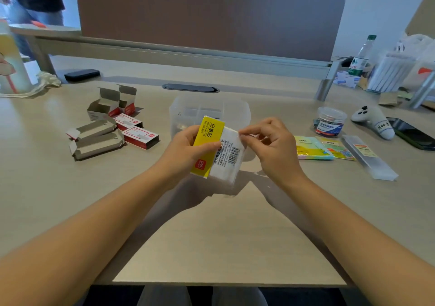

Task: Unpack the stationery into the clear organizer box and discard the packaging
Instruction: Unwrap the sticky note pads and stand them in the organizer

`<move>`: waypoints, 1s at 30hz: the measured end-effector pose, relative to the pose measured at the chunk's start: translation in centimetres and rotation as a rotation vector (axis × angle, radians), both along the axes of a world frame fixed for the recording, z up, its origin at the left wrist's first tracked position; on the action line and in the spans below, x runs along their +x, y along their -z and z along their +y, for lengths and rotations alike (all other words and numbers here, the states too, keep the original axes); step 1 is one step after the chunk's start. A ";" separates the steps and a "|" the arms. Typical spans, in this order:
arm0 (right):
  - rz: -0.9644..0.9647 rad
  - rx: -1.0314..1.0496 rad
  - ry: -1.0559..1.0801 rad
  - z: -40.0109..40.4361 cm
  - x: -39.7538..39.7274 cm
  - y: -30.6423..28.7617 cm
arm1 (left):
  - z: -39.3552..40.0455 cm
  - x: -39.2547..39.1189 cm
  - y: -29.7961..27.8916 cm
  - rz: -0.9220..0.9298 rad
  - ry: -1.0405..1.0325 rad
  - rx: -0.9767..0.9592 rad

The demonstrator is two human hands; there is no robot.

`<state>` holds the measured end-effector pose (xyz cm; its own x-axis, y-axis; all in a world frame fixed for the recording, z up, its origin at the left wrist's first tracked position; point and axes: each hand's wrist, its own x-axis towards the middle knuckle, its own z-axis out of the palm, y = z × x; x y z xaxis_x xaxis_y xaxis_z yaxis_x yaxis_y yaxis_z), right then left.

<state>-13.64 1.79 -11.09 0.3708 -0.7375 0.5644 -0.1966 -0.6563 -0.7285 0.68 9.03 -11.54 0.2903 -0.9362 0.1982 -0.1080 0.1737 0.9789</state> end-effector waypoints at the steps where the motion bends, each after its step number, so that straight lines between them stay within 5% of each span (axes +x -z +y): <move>1: -0.025 0.030 -0.036 0.1 0.4 -0.1 | 0.2 0.3 -0.1 0.003 -0.013 0.003; 8: -0.129 0.236 -0.225 1.0 2.6 -0.7 | 1.7 3.0 0.0 0.030 -0.117 0.020; 17: -0.012 0.182 -0.127 1.7 4.6 -0.4 | 2.7 4.5 0.0 -0.018 -0.185 0.020; 25: 0.057 0.142 -0.099 1.8 3.9 -0.8 | 2.9 4.7 -0.2 0.060 -0.097 0.049; 30: -0.004 0.314 -0.234 2.4 4.3 -1.2 | 2.9 4.5 -0.3 0.179 -0.025 0.041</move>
